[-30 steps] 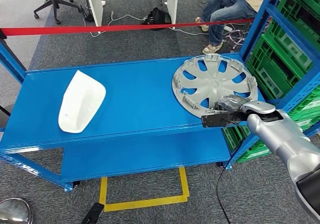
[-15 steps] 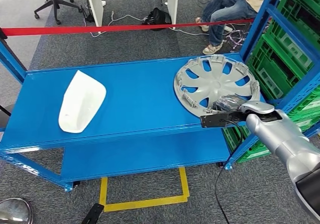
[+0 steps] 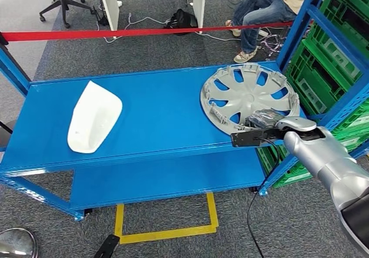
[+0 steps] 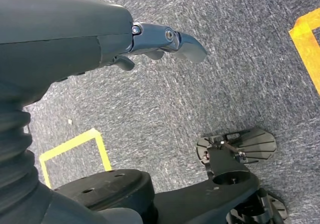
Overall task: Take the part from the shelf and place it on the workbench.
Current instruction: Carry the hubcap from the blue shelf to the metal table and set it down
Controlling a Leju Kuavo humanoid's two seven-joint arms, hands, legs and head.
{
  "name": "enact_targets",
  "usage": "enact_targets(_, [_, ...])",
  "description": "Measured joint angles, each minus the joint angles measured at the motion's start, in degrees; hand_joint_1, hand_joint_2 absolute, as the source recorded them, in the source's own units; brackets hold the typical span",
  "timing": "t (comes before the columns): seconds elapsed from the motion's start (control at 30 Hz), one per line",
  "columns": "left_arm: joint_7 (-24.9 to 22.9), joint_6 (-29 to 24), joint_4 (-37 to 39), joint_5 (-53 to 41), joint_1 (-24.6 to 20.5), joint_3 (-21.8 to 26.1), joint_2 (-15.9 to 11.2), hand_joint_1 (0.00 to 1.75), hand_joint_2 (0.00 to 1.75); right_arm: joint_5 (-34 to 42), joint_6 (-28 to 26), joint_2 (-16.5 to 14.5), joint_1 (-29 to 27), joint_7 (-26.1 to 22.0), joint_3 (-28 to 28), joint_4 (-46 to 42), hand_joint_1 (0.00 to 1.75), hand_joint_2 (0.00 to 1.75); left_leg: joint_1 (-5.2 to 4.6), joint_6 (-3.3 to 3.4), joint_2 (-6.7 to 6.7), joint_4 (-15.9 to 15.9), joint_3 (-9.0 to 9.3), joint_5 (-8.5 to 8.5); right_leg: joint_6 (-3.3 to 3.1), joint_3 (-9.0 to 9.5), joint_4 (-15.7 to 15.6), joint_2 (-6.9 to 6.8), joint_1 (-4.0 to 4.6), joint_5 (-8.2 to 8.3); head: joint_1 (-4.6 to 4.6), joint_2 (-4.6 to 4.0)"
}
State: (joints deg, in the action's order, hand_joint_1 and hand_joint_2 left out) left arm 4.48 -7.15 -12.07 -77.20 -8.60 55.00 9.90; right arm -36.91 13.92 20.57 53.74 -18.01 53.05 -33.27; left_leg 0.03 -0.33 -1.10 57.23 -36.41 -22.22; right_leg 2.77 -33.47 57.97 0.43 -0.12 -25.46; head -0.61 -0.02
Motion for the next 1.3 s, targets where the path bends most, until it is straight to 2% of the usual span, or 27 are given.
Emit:
enact_targets(0.7, [2.0,0.0,0.0,1.5,2.1,1.3,-0.8,0.00,1.75,0.8,-4.3,-0.4,-2.7,0.9,0.0,-2.4,1.75,1.75,0.00,-0.01,0.02,0.0,0.01,-0.01,-0.01,0.00,0.0,0.03,0.01,-0.01,0.01,0.00])
enact_targets(1.0, [2.1,0.1,0.0,1.8,2.3,1.6,-1.1,0.00,1.75,0.1,-7.0,-2.5,-2.9,1.2,0.0,-2.6,1.75,1.75,0.00,-0.02,0.03,0.0,0.03,0.01,-0.02,-0.01,0.1,0.06,0.01,0.00,0.01,0.00])
enact_targets(1.3, [2.1,0.1,0.0,1.9,2.3,1.7,-1.4,0.00,1.75,-0.2,-7.4,-3.5,-2.9,1.3,-0.1,-2.6,1.75,1.75,0.00,-0.02,0.02,0.0,0.04,0.01,-0.02,0.00,0.1,0.05,0.01,-0.01,0.01,0.00])
